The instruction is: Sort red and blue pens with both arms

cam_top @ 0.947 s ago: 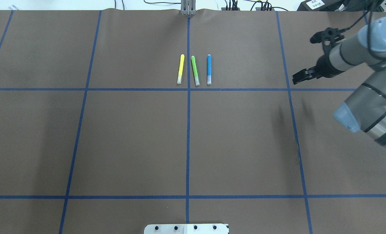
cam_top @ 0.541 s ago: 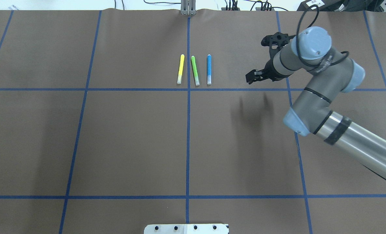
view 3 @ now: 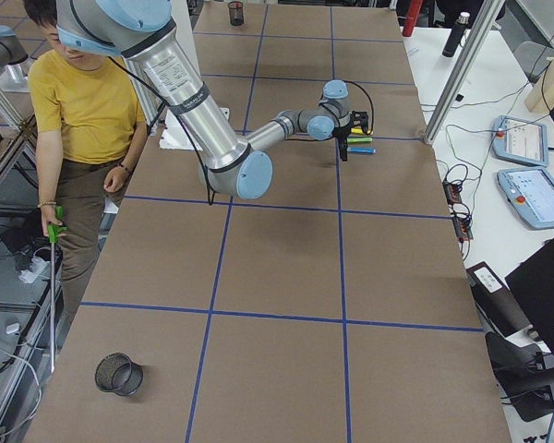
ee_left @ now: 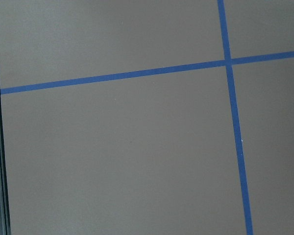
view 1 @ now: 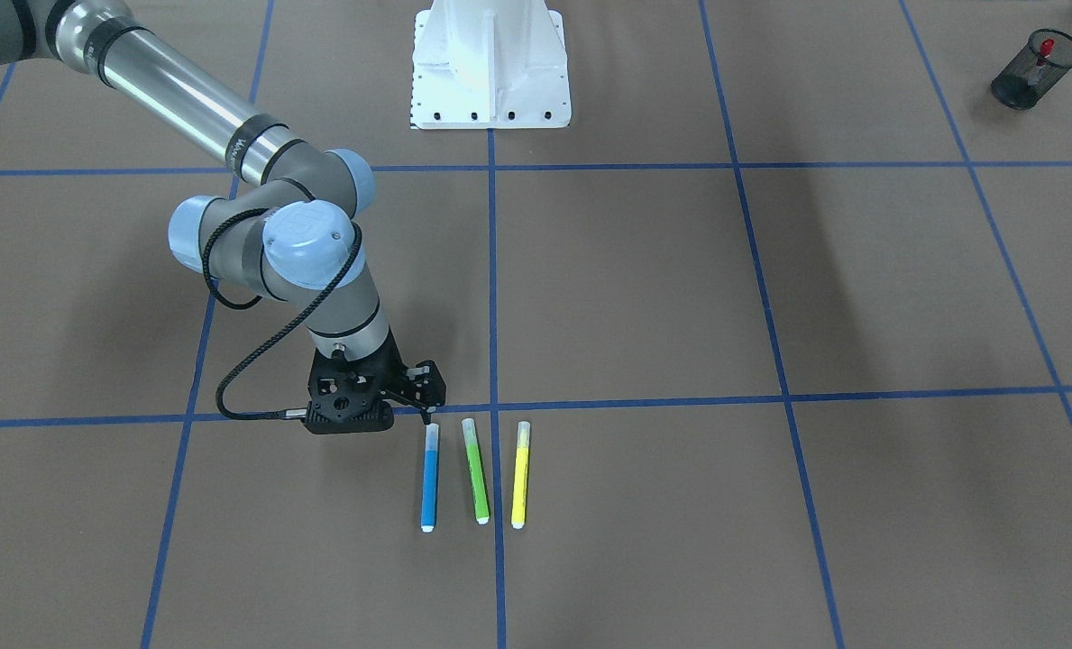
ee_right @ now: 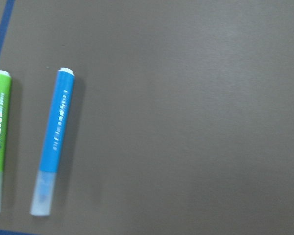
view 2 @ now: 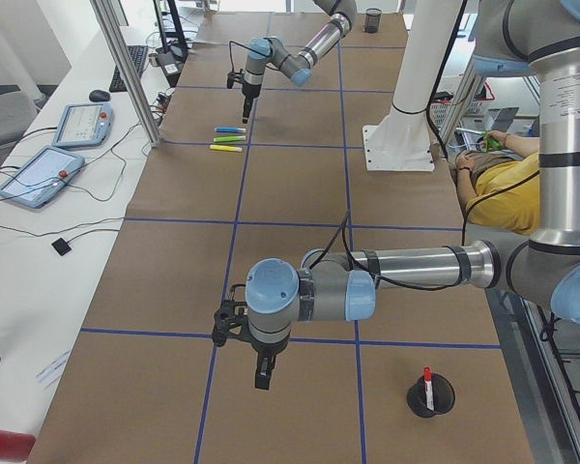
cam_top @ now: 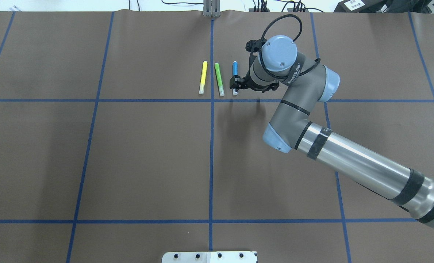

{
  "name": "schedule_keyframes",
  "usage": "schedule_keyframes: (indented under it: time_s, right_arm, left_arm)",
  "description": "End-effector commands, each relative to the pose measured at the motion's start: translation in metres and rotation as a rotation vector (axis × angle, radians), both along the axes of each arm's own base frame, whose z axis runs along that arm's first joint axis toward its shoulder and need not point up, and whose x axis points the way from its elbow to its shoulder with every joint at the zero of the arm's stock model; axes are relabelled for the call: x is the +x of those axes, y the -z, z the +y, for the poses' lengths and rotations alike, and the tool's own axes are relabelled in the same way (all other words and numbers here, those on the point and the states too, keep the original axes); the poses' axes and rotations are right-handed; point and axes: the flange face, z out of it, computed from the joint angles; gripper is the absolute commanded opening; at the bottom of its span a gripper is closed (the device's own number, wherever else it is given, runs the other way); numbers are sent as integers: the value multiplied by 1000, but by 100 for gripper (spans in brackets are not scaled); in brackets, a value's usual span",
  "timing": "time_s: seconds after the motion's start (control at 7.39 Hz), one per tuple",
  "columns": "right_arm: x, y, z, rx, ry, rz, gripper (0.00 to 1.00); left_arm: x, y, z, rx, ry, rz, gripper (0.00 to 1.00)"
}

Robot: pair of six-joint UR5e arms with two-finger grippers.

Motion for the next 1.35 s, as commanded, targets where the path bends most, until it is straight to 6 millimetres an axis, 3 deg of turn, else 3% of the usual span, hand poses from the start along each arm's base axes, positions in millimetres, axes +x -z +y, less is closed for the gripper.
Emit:
schedule_keyframes:
  time_s: [0.0,0.27,0.54,0.68,1.22]
  right_arm:
    - [-18,14,-3,-88,-13,77,99]
    - [-30,9,2,-125,-29,81,91]
    - [-40,33,-3,-126,-36,64,83]
    - [-42,36,-4,-126,-36,64,78]
    - [-42,32,-5,-112,-32,71,63]
  left_arm:
    - [1,-1,0,-1,-3,1,100]
    - [3,-1,0,-1,-6,1,100]
    - [3,-1,0,-4,-6,1,100]
    - [3,-1,0,-2,-6,-1,100]
    - [3,-1,0,-2,-6,-1,100]
